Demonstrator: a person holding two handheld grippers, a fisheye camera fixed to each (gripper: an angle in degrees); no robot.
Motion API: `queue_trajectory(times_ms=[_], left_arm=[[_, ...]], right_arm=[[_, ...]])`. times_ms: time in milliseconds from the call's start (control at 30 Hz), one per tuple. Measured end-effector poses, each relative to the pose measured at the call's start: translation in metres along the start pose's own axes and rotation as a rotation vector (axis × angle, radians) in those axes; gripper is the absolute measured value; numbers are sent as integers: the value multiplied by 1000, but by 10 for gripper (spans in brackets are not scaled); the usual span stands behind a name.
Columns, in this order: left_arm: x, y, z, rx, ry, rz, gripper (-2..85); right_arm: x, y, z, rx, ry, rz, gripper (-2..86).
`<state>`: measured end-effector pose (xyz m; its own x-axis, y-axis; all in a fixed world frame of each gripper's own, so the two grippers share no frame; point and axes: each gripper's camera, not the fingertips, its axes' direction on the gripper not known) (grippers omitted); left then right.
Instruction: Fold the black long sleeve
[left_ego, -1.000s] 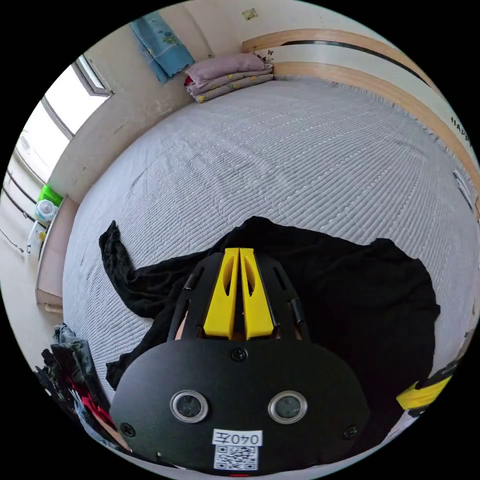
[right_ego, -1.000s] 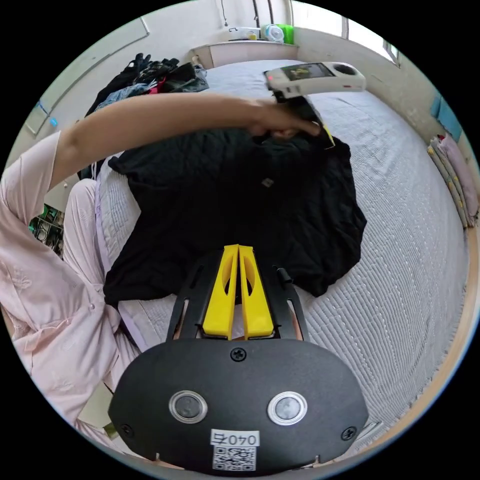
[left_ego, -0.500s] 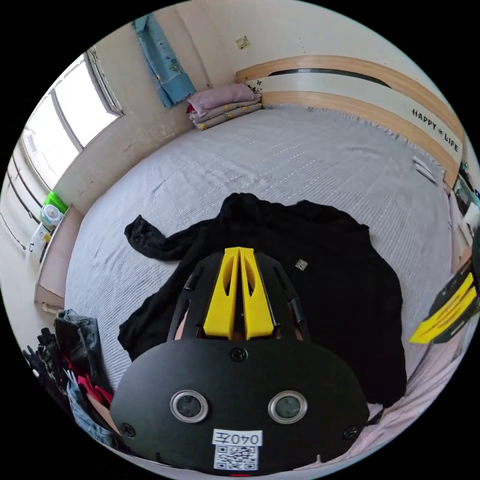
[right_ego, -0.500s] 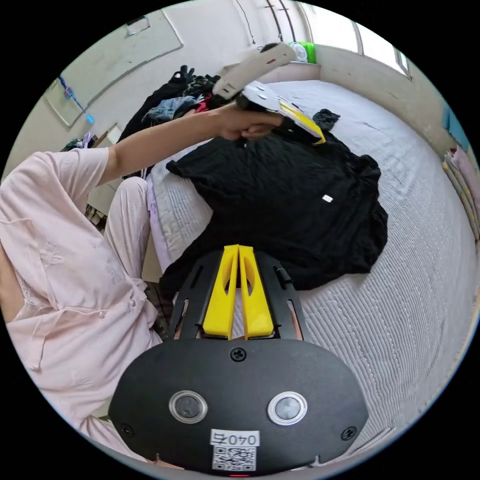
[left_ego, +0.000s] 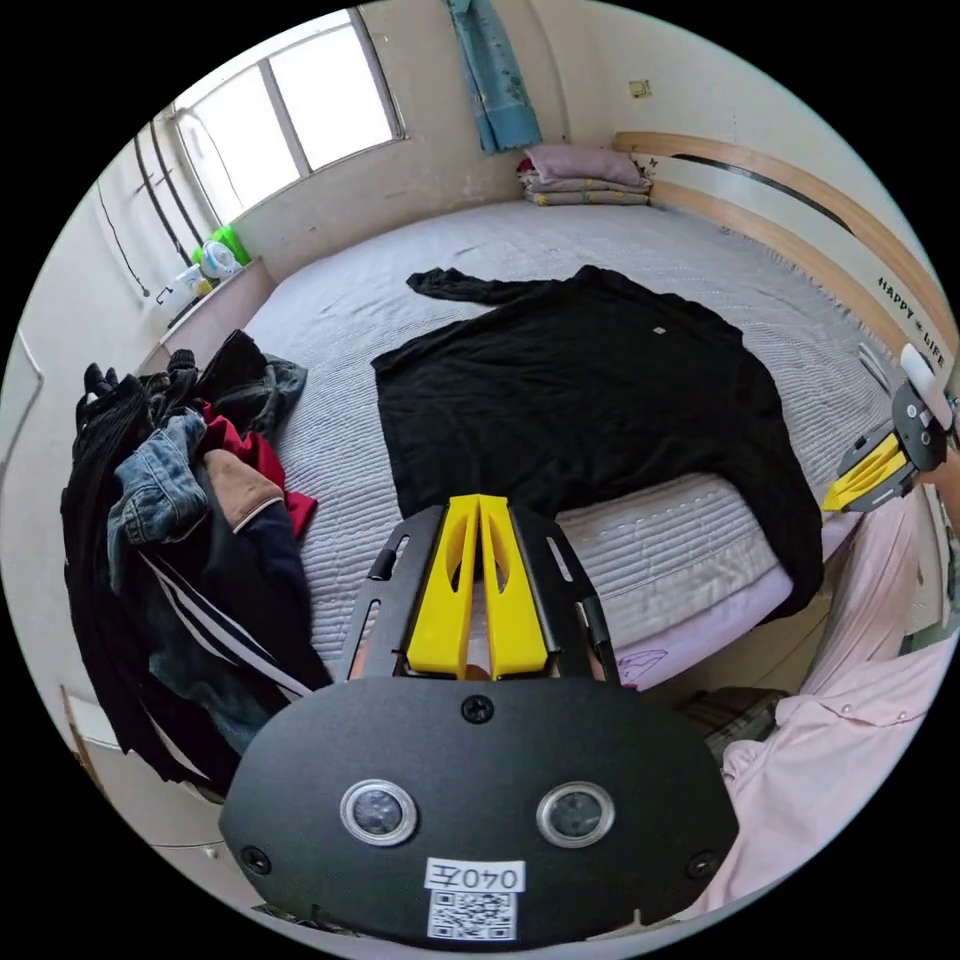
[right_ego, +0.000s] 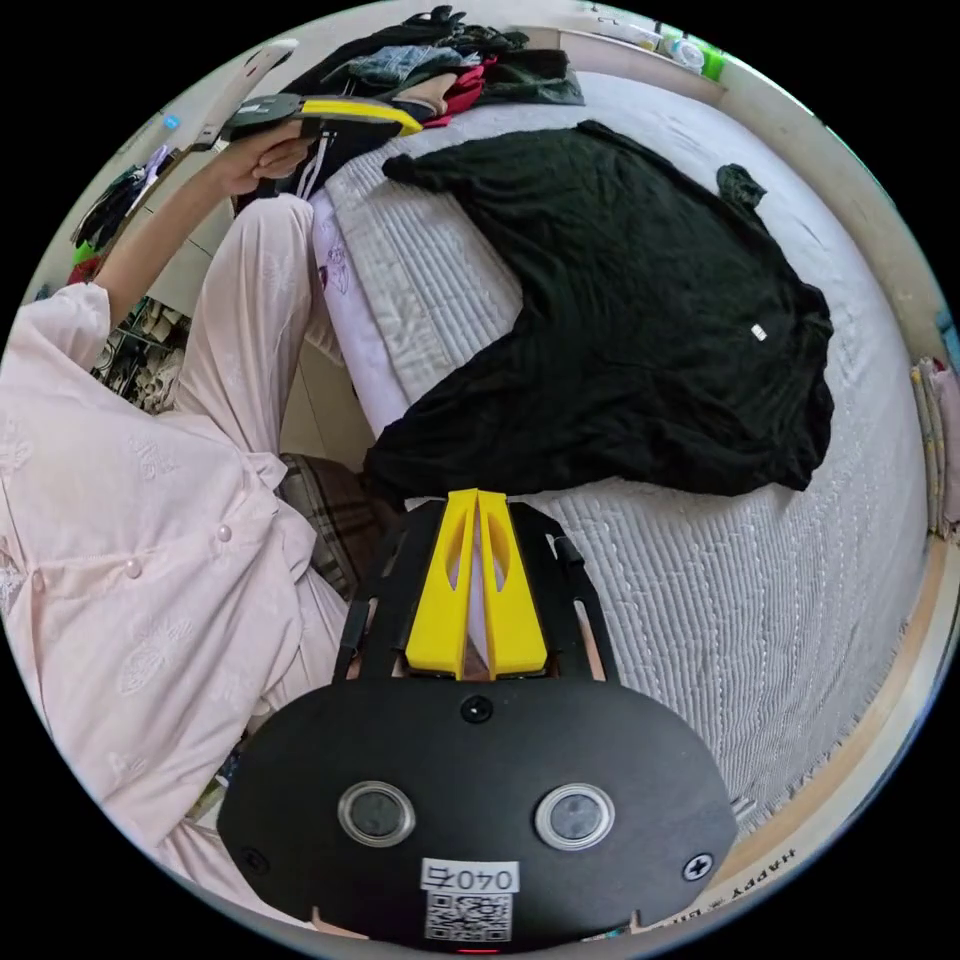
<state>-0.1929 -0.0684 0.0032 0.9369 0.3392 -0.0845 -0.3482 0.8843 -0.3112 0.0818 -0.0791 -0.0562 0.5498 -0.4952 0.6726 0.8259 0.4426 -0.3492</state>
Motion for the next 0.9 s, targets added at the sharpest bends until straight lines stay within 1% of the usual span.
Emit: queue_trajectory(times_ms=[67,133,200,233,267,300,333,367,400,433,467,500,567,600,667,700,800,900], left_arm=[[-3,9,4,-29,-29,-14,-9],[-2,16,17,-65,-41,-40,-9],[6,24,42,-161,-87,-35,-9],[6,27,48,-194,-125,-31,-9],[4,35,50,-182,-166,-21,-9],[-7,39,46,-196,-171,-83,-9],[-13,41,44,-203,-154,-107,-9],[-25,47,36,-201,-167,-164,-9],[-32,53,26,-177,-219,-202,-9],[-34,56,18,-147,-223,-210,-9],[-31,61,-2,-73,-198,-227,-9],[-19,65,-24,9,-151,-217,-9],[14,70,-50,89,-97,-173,-9],[41,76,-61,122,-41,-137,-9],[84,86,-69,131,66,-75,-9],[111,94,-71,126,130,-33,-9],[165,118,-68,71,229,54,-8],[194,141,-64,3,295,107,-9]], right_arm=[[0,-10,-9,73,20,26,-10],[0,-22,-3,106,-14,41,-10],[-4,-31,11,100,-39,47,-10],[-10,-34,24,57,-23,42,-10],[-18,-30,34,9,10,24,-9],[-22,-25,34,32,25,18,-9],[-29,-16,32,9,12,-1,-9],[-36,-7,35,-69,-16,-27,-9],[-40,-2,37,-101,-18,-41,-9],[-46,9,35,-89,36,-35,-8],[-50,19,27,-46,91,-4,-6],[-51,23,22,-18,105,16,-5],[-51,39,-3,135,89,130,5],[-51,42,-8,163,78,151,24],[-55,52,-13,198,39,242,89],[-57,55,-12,203,31,260,102],[-72,71,2,216,-20,334,97],[-93,84,27,167,-100,357,89]])
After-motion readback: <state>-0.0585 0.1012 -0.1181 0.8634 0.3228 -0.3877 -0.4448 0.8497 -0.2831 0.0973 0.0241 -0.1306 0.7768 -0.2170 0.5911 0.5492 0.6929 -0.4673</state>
